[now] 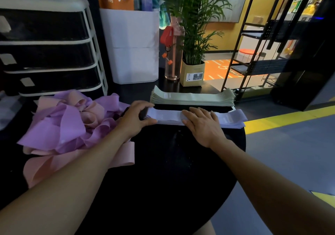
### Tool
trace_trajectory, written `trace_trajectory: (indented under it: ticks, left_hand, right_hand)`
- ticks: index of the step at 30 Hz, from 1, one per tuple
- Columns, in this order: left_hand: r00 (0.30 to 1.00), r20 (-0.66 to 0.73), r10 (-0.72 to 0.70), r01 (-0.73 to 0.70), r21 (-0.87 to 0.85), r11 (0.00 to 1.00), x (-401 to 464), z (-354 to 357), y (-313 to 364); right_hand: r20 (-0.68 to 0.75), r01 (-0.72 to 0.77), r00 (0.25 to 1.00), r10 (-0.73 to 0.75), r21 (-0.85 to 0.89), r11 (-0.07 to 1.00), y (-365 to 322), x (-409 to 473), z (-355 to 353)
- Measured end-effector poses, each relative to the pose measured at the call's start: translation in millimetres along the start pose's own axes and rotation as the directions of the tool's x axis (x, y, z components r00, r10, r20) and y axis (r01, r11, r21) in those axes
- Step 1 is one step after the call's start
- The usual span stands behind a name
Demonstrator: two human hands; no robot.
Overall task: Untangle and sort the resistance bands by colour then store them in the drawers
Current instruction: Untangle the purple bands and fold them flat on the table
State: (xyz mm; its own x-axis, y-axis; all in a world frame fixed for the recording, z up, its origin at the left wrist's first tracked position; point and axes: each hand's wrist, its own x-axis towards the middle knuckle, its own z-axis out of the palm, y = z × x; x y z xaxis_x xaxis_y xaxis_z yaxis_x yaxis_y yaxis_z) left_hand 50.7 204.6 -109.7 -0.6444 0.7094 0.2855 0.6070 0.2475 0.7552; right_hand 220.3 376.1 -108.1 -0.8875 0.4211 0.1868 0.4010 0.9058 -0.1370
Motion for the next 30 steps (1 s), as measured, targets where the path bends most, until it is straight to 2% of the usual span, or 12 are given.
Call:
trace_trajectory:
  ticks: [2,6,8,11,16,19,21,25,30]
  left_hand:
    - [1.000,0.020,0.021,-0.023,0.067,0.997,-1.0,0.9,5.8]
    - [0.998,0.016,0.063,-0.064,0.080,0.995,8.3,0.1,26.6]
    - [0.997,0.050,0.063,-0.070,0.157,0.985,15.4,-0.2,37.5]
    - [0.986,0.157,0.056,-0.105,0.319,0.942,23.8,5.3,54.8]
    - [0.927,0.374,0.021,-0.209,0.470,0.858,32.3,35.3,82.5]
    - [0.895,0.447,-0.005,-0.250,0.510,0.823,37.4,49.0,80.7]
    - [0.880,0.473,-0.037,-0.244,0.518,0.820,40.8,52.2,77.1]
    - [0.858,0.507,-0.081,-0.200,0.475,0.857,47.9,53.9,71.1]
    - [0.865,0.501,-0.033,-0.228,0.450,0.863,49.3,55.8,69.0]
  right_hand:
    - [0.017,0.006,1.000,-0.006,0.008,1.000,1.4,0.5,-4.0]
    - [-0.024,0.041,0.999,-0.042,-0.020,0.999,9.9,3.4,-20.6]
    - [0.018,0.047,0.999,-0.046,-0.038,0.998,16.3,5.2,-31.0]
    - [0.142,0.063,0.988,-0.060,-0.018,0.998,30.0,6.9,-47.9]
    - [0.286,0.086,0.956,-0.065,-0.061,0.994,52.1,9.5,-66.8]
    - [0.373,0.061,0.928,-0.024,-0.088,0.994,58.6,11.7,-64.9]
    - [0.394,0.025,0.919,-0.011,-0.030,0.999,64.4,14.3,-62.0]
    - [0.375,0.030,0.926,-0.036,0.021,0.999,71.0,16.2,-58.0]
    - [0.322,0.081,0.944,-0.074,-0.010,0.997,64.6,12.6,-57.7]
